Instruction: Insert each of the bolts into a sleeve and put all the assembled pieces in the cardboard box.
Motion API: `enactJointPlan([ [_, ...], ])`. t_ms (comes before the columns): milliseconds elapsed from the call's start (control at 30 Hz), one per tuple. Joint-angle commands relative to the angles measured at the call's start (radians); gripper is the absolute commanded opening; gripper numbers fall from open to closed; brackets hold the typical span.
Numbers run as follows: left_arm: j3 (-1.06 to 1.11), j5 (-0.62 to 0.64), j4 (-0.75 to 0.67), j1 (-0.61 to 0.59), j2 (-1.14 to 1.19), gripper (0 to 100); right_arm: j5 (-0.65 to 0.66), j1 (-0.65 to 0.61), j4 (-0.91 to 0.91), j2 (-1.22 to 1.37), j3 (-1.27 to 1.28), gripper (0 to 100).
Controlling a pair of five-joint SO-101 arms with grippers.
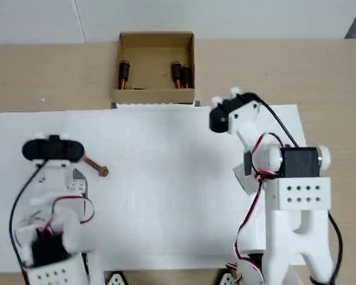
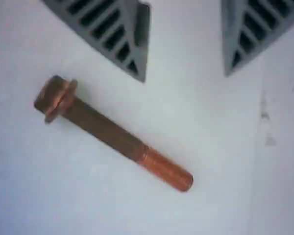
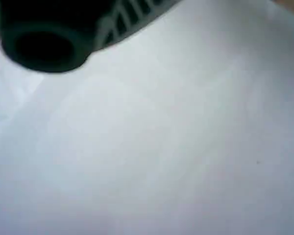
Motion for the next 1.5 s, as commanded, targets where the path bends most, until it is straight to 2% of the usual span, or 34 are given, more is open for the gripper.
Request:
enactJointPlan([
  [0, -0.199, 0.023, 0.061, -0.006, 0.259, 10, -0.005, 0.041, -0.03, -0.051, 0.04, 0.4],
  [233, -0.562, 0.301, 0.209, 0.002, 0.746, 10, -0.006, 0.116, -0.074, -0.088, 0.124, 0.4],
  [467, -0.892, 0.632, 0.47, 0.068, 1.162, 10, -0.009, 0.197, -0.074, -0.088, 0.161, 0.6],
  [600, -1.035, 0.732, 0.545, 0.101, 1.347, 10, -0.006, 0.234, -0.074, -0.088, 0.161, 0.6],
  [733, -1.132, 0.79, 0.54, 0.11, 1.45, 10, -0.008, 0.245, -0.074, -0.088, 0.161, 0.6],
  [867, -1.191, 0.796, 0.508, 0.115, 1.513, 10, -0.011, 0.245, -0.068, -0.108, 0.163, 0.6],
  [1067, -1.196, 0.796, 0.491, 0.115, 1.603, 10, -0.011, 0.243, -0.064, -0.168, 0.183, 0.6],
  [1467, -1.194, 0.795, 0.358, 0.127, 1.662, 10, -0.011, 0.242, -0.064, -0.289, 0.305, 0.4],
])
